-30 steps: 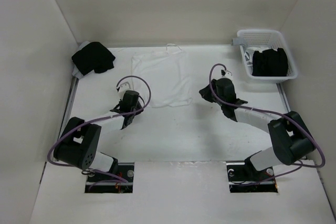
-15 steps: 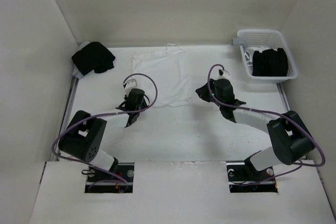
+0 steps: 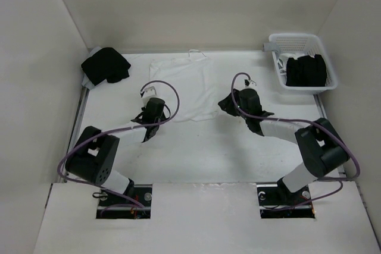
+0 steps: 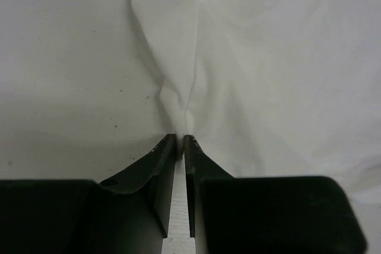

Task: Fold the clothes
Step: Flatten the tank top out

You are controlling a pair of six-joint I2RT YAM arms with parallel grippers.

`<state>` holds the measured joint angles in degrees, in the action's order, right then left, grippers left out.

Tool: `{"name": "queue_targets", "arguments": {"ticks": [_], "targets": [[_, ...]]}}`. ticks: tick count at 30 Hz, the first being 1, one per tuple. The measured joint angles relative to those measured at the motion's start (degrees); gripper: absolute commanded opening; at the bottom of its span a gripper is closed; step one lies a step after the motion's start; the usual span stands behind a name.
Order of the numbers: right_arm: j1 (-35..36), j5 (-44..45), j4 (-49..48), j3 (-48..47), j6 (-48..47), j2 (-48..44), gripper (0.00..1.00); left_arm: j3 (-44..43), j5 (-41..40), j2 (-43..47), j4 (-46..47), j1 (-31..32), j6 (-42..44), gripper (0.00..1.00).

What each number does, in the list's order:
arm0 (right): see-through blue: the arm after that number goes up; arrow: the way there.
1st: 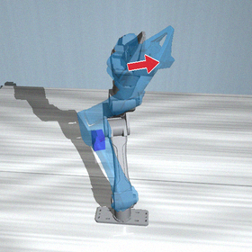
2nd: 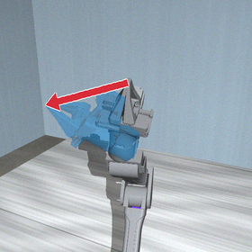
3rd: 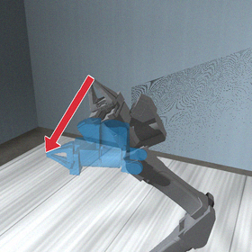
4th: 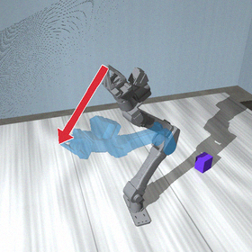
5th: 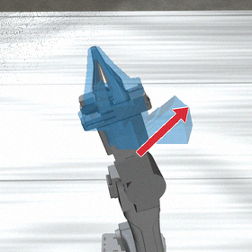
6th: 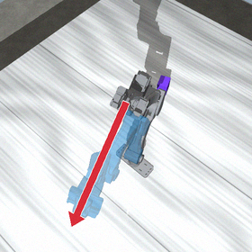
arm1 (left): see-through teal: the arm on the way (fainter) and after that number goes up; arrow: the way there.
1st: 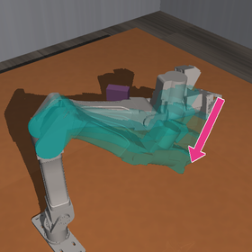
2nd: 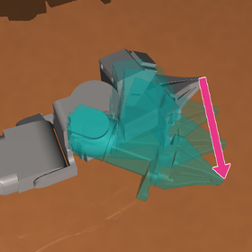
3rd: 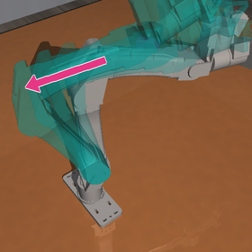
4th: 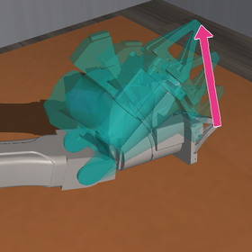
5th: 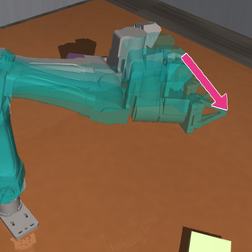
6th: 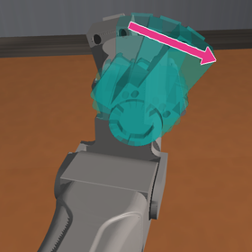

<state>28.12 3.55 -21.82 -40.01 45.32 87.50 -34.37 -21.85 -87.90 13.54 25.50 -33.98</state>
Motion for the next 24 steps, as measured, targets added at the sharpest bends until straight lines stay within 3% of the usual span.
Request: {"name": "queue_targets", "arguments": {"ticks": [5, 10, 17, 24], "targets": [[-1.92, -0.07, 2.49, -7.39, 0.00, 9.29, 0.45, 0.26, 1.86, 11.98, -4.96, 0.42, -1.75, 0.10], [-2.58, -1.81, 3.98, -13.25, 0.44, 17.68, 0.39, 1.81, 7.58, 24.87, -5.77, -4.66, -5.20, 0.10], [-1.75, -3.19, 5.20, -12.68, 2.34, 18.49, 0.41, 6.84, 15.10, 22.25, -6.45, -13.05, -9.66, 0.11], [-0.15, -1.79, 5.14, -6.34, 2.97, 12.94, 0.41, 7.45, 14.27, 17.62, -6.29, -6.95, -8.00, 0.29]]}}
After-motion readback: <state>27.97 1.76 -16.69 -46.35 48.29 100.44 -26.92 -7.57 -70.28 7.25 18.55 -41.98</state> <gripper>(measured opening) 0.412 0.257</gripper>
